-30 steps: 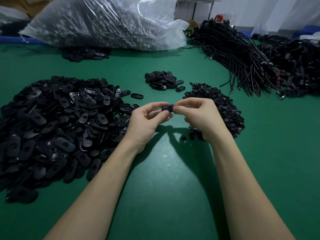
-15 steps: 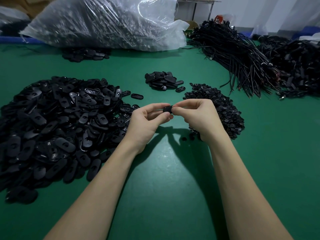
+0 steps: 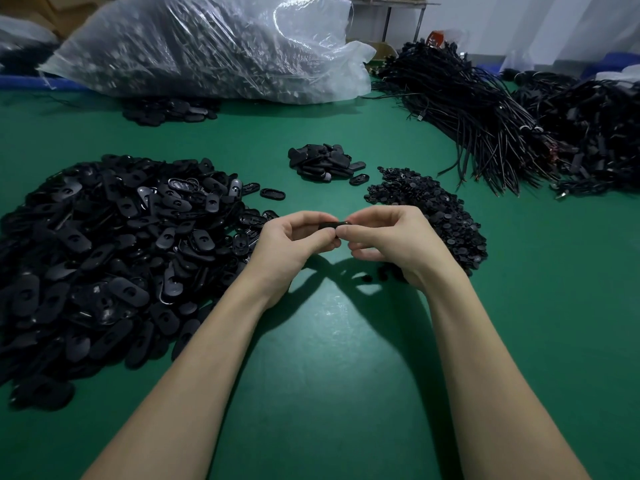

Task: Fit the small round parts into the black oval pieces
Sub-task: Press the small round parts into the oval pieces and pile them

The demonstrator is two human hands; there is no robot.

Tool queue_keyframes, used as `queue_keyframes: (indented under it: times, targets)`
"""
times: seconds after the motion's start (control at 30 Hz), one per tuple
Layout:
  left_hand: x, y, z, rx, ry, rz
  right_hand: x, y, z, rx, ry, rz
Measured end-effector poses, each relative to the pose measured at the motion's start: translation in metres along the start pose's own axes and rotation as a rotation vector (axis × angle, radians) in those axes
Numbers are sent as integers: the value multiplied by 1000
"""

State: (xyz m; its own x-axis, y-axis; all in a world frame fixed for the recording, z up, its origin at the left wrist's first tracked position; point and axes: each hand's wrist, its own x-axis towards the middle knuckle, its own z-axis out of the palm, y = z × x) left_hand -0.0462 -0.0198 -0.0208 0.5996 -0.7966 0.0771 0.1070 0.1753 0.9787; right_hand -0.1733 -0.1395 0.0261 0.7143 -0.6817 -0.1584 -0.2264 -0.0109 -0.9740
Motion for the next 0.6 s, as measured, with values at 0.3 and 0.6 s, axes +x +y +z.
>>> queue_keyframes:
  times: [0.3,0.6]
  targets:
    - [1,-2,0,15,20,14,0,-5,5,-79,49,-71]
    - [0,-2,0,98,22,22,-2,-3,7,-227,102,-128]
